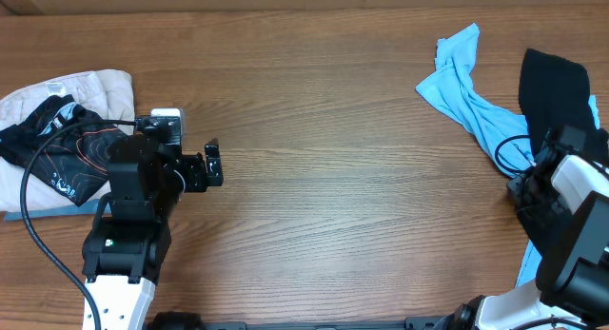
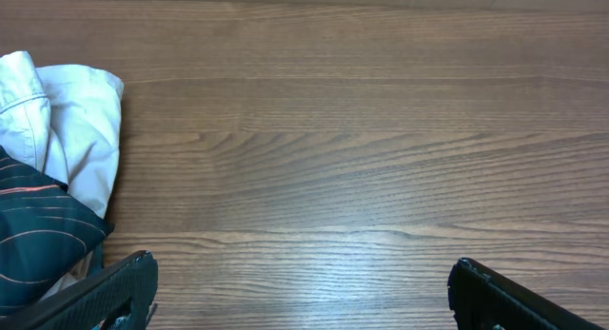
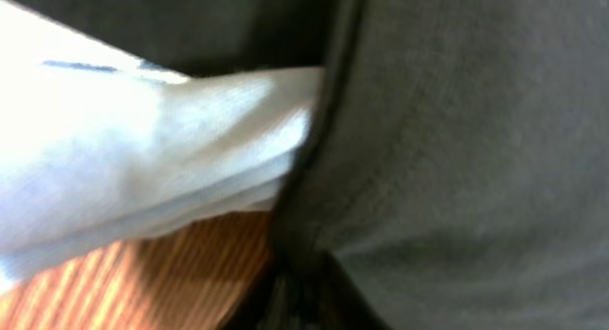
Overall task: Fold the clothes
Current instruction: 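Reach the right gripper into the right heap and grasp the black shirt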
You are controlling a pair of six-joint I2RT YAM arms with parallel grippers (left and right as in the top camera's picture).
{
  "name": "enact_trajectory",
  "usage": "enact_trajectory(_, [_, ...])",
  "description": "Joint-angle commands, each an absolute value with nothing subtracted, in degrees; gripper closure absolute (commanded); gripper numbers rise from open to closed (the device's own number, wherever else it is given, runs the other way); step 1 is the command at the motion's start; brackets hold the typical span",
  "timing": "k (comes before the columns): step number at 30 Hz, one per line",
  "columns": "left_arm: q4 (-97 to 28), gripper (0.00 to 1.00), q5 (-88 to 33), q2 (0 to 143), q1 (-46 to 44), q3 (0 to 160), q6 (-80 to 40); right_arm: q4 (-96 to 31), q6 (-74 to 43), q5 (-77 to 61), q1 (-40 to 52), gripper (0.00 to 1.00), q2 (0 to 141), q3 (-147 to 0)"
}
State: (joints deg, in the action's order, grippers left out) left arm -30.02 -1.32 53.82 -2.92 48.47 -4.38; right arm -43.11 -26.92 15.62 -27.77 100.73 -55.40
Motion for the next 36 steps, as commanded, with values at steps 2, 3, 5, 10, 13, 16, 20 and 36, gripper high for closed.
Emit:
enact_trajectory(2, [-29.7,0.0,-1.9,54.0,-3.1,50.1,-5.4,-44.8,-27.3,15.9,-28.0,0.96,100.2,-56.9])
enact_trajectory(3, [-29.7,0.0,-1.9,54.0,-3.1,50.1,-5.4,-45.9,-27.3,15.8,-28.0,0.96,99.7,-57.8])
enact_trajectory(5, [-29.7,0.0,-1.9,54.0,-3.1,50.1,-5.4,-49.0,-27.3,15.8,-28.0,0.96,98.3,-60.4])
enact_trajectory(10, [-29.7,0.0,-1.9,54.0,-3.1,50.1,-5.4,-60.4,-25.8,15.4,-27.0,0.96,93.2,-71.5])
enact_trajectory(13, [-29.3,0.0,-1.9,54.0,-3.1,50.1,-5.4,-65.6,-21.9,14.3,-25.7,0.96,90.4,-78.8])
enact_trajectory(16, [-28.9,0.0,-1.9,54.0,-3.1,50.1,-5.4,-69.1,-14.6,7.6,-22.5,0.96,87.8,-85.8])
enact_trajectory(20, [-28.4,0.0,-1.9,54.0,-3.1,50.1,-5.4,-71.9,-3.3,-7.6,-14.7,0.96,85.4,-92.0])
enact_trajectory(36, [-28.5,0.0,-2.0,54.0,-3.1,50.1,-5.4,-59.3,-1.5,-13.0,26.4,0.96,93.9,-91.1])
